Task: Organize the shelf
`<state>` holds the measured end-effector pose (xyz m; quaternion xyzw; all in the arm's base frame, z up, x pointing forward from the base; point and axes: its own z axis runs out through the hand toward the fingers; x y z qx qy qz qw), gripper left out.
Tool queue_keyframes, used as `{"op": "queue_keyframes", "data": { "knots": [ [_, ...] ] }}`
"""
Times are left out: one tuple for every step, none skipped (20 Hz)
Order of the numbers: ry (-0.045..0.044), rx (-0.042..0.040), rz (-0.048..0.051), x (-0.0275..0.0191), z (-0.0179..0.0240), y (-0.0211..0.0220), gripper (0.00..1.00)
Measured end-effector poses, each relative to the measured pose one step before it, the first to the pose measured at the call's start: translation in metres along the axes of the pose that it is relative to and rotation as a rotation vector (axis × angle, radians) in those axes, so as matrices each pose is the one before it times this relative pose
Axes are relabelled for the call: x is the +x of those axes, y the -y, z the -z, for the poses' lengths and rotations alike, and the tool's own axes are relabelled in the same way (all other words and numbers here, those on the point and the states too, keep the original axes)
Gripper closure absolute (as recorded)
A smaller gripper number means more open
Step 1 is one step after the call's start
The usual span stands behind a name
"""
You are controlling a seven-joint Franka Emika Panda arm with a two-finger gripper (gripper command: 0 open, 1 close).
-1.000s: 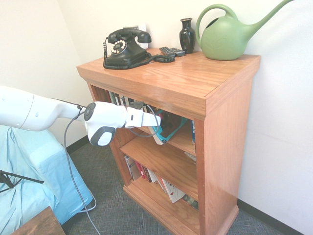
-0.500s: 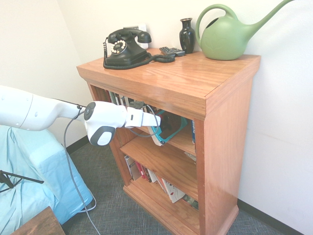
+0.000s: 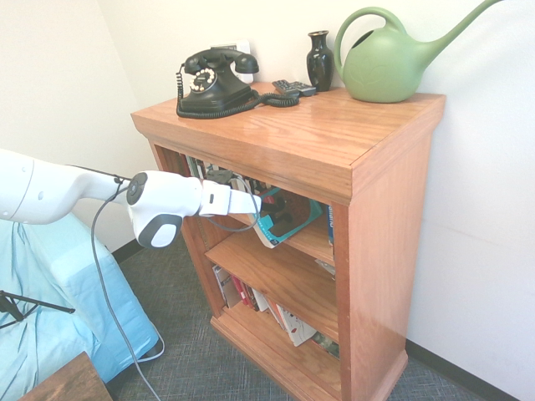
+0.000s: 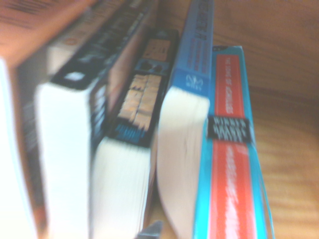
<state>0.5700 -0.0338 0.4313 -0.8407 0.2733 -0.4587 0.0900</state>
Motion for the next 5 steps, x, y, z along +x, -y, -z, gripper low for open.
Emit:
{"op": "queue_keyframes", "data": {
  "knots": [
    [0.00530, 0.00494, -0.00547, -0.00297, 0.01060, -0.00490, 0.00],
    [0.00456, 0.00485, -0.00465, -0.00290, 0.01069, -0.00537, 0.00],
    [0.00523, 0.00427, -0.00459, -0.00276, 0.01028, -0.00578, 0.00],
    [0.00437, 0.00711, -0.00191, -0.00221, 0.01098, -0.00484, 0.00],
    [-0.00020, 0.00370, -0.00116, -0.00115, 0.01082, -0.00521, 0.00]
  ]
}}
